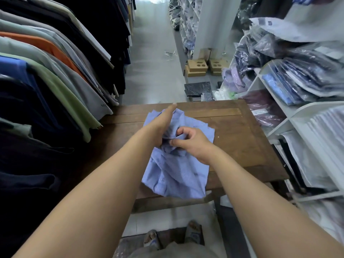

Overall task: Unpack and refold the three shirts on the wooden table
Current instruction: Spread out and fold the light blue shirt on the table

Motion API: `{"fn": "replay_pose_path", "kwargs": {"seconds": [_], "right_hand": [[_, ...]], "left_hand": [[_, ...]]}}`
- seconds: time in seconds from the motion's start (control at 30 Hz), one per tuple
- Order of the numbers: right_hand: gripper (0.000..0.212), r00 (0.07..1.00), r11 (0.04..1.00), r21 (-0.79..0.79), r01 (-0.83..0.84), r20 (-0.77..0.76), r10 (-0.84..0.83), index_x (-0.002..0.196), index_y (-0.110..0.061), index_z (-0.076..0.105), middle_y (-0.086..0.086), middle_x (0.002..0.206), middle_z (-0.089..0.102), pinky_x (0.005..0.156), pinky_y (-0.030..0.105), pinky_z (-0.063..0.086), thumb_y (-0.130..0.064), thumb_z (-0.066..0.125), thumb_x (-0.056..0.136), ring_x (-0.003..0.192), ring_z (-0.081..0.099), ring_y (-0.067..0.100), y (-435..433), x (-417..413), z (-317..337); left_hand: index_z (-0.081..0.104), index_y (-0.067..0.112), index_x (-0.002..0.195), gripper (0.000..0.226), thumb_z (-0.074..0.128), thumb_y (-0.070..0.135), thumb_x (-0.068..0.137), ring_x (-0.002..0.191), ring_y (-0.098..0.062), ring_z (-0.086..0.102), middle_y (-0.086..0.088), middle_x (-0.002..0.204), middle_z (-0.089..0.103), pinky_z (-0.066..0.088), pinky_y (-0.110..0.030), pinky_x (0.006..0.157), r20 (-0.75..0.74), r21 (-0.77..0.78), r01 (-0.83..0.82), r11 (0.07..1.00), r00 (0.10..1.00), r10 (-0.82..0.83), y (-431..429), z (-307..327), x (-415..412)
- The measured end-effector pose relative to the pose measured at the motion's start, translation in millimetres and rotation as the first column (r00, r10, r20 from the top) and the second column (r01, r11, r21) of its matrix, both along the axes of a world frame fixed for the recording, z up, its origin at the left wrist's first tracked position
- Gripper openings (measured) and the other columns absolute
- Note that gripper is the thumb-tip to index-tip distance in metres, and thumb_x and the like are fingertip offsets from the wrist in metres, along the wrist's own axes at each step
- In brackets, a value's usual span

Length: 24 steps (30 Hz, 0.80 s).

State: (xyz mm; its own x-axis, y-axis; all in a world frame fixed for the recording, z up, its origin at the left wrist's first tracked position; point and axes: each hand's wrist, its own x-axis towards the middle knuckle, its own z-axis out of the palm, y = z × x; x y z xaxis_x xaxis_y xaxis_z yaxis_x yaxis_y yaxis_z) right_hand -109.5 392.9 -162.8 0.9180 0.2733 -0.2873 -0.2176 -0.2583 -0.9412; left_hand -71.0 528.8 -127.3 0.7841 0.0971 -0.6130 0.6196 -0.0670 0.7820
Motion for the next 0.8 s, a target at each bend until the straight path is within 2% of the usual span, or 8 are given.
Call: {"fn": "replay_pose_path", "kwargs": {"seconds": [0.07,0.13,0.2,0.3,0.43,0.53,0.63,0.8], "right_hand": [[0.013,0.996,0.998,0.003,-0.063,-0.065,0.063,0.081,-0.017,0.07,-0.003,0.069,0.067,0.066,0.02,0.053,-0.009,0.08,0.082,0.067,0.064,0.008,3,-7,3],[0.009,0.988,0.996,0.025,-0.09,-0.127,0.093,0.081,-0.02,0.076,-0.002,0.077,0.071,0.086,0.031,0.058,-0.013,0.081,0.082,0.08,0.068,0.014,4,-12,6],[0.001,0.971,0.992,0.125,-0.014,-0.237,0.043,0.082,-0.019,0.077,0.003,0.089,0.074,0.093,0.039,0.056,-0.019,0.079,0.083,0.088,0.068,0.02,5,-16,8],[0.012,0.904,0.914,0.2,0.354,-0.325,-0.279,0.094,-0.013,0.067,0.008,0.099,0.077,0.064,0.033,0.052,-0.023,0.063,0.089,0.079,0.069,0.026,-1,-14,5],[0.004,0.734,0.751,-0.019,0.66,-0.195,-0.65,0.098,-0.015,0.055,0.005,0.081,0.073,0.043,0.023,0.039,-0.019,0.053,0.097,0.051,0.057,0.014,-15,-10,-7],[0.032,0.769,0.785,-0.124,0.607,-0.159,-0.62,0.117,-0.019,0.052,0.004,0.091,0.069,0.066,0.032,0.058,-0.021,0.067,0.089,0.072,0.066,0.019,-23,-9,-22],[0.078,0.866,0.886,-0.144,0.441,-0.192,-0.462,0.146,-0.038,0.033,0.003,0.125,0.06,0.099,0.048,0.053,-0.029,0.071,0.078,0.112,0.062,0.025,-24,-11,-29],[0.067,0.921,0.91,-0.199,0.364,-0.069,-0.383,0.15,-0.024,0.036,0.009,0.134,0.056,0.08,0.029,0.052,0.001,0.054,0.091,0.116,0.06,0.025,-38,-10,-38]], "left_hand": [[0.061,0.025,0.099,0.024,0.064,0.048,0.091,0.102,-0.03,0.067,-0.007,0.104,0.066,0.057,-0.044,0.091,-0.058,0.068,0.071,0.995,0.996,-0.067,1,-6,2],[0.06,0.008,0.128,0.036,0.058,0.025,0.096,0.108,-0.031,0.064,-0.018,0.127,0.064,0.054,-0.035,0.081,-0.115,0.121,0.097,0.988,0.99,-0.083,7,-14,1],[0.057,0.002,0.131,0.036,0.048,0.011,0.097,0.109,-0.034,0.063,-0.02,0.127,0.064,0.049,-0.035,0.076,-0.057,0.184,0.073,0.98,0.996,-0.064,16,-23,-2],[0.062,0.012,0.123,0.033,0.041,0.009,0.097,0.101,-0.032,0.065,-0.014,0.112,0.069,0.056,-0.042,0.089,0.116,0.176,0.068,0.982,0.989,-0.089,23,-32,-11],[0.063,0.018,0.094,0.032,0.04,-0.004,0.092,0.085,-0.023,0.057,-0.003,0.088,0.064,0.052,-0.031,0.08,0.256,0.099,0.156,0.983,0.95,-0.176,29,-23,-22],[0.054,0.016,0.074,0.015,0.049,0.003,0.077,0.079,-0.021,0.047,-0.003,0.081,0.051,0.04,-0.027,0.07,0.26,-0.009,0.096,0.995,0.961,-0.091,33,-3,-25],[0.051,0.011,0.08,0.023,0.057,0.016,0.058,0.075,-0.027,0.048,-0.01,0.08,0.051,0.039,-0.033,0.072,0.148,-0.327,0.096,0.94,0.988,-0.049,36,19,-32],[0.054,0.01,0.075,0.019,0.057,0.027,0.083,0.066,-0.023,0.053,-0.011,0.072,0.053,0.047,-0.03,0.066,0.214,-0.567,0.228,0.792,0.969,-0.126,33,42,-41]]}}
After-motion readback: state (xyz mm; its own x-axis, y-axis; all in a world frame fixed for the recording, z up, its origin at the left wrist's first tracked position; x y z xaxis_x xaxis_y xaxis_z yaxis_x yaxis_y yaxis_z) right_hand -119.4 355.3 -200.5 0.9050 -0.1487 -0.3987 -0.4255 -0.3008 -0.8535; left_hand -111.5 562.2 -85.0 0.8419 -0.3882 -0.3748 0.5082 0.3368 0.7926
